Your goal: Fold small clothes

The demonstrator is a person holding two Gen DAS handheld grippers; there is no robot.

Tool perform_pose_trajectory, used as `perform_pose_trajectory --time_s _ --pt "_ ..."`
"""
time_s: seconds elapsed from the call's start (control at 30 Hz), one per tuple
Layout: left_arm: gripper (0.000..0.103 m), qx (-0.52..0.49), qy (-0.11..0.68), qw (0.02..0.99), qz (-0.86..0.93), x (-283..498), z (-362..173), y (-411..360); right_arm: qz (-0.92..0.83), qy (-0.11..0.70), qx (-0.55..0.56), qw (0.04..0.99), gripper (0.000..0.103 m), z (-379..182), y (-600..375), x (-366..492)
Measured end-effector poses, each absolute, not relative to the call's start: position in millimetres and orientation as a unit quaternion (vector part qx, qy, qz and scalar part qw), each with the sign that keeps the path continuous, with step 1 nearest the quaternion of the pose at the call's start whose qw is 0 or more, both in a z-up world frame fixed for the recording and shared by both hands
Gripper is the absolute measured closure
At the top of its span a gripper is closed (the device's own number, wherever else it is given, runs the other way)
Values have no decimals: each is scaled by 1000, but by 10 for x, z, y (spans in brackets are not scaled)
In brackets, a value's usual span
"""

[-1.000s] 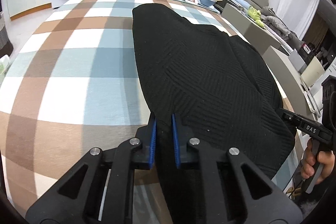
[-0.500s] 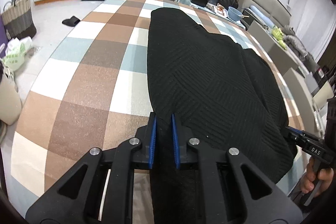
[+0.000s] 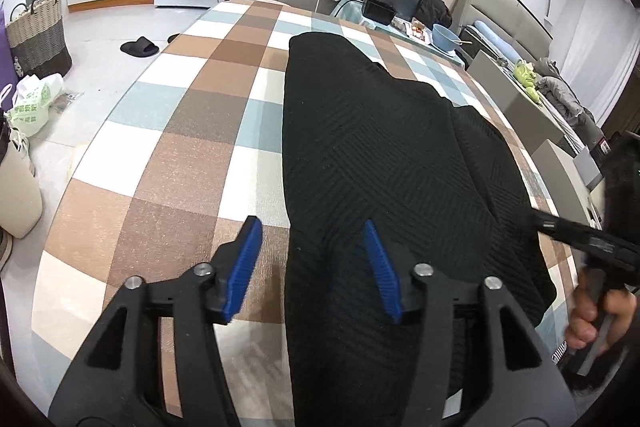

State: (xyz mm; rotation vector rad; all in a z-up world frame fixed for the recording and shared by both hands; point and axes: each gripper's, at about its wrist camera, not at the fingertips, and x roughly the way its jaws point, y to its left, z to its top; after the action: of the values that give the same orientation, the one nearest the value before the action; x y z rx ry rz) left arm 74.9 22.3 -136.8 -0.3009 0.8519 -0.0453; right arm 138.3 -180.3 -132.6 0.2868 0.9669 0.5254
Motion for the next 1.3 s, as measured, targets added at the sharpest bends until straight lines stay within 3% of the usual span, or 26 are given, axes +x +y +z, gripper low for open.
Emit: perform_pose_trajectory --time_s 0.13,0.2,0.27,0.4,0.57,0.77,0.97,1.03,1.07,1.1,1.3 --pt "49 -140 411 900 -25 701 -1351 188 262 473 149 828 70 -1517 -1597 1618" --pt "49 -137 410 901 -27 674 -1339 167 269 470 134 830 87 -1526 -1506 1692" --pt "49 -133 409 902 -27 661 -1331 143 274 464 129 833 93 -1459 -1466 1707" --pt "49 -129 411 902 -25 669 -1345 126 278 401 108 866 95 -1082 -1591 1420" --pt "49 -137 420 896 -34 713 -1418 58 238 452 83 856 94 -1375 -1699 1473" --pt "49 -114 422 898 -50 625 -1399 -94 273 474 133 827 78 -1520 -1976 1275" --pt "48 -110 430 895 -49 573 -1467 -135 314 477 196 798 75 -1601 -2127 933" --pt "48 -113 430 894 -50 570 -1474 -124 306 468 188 807 77 -1601 -2108 909" --pt "48 -113 430 894 -50 573 -1473 -122 300 466 175 814 92 -1589 -2075 903" --pt "48 -113 430 894 -50 573 -1475 -121 298 462 169 818 98 -1562 -2048 885" --pt "48 -120 420 898 -51 532 -1427 -67 285 415 167 848 99 -1245 -2162 804"
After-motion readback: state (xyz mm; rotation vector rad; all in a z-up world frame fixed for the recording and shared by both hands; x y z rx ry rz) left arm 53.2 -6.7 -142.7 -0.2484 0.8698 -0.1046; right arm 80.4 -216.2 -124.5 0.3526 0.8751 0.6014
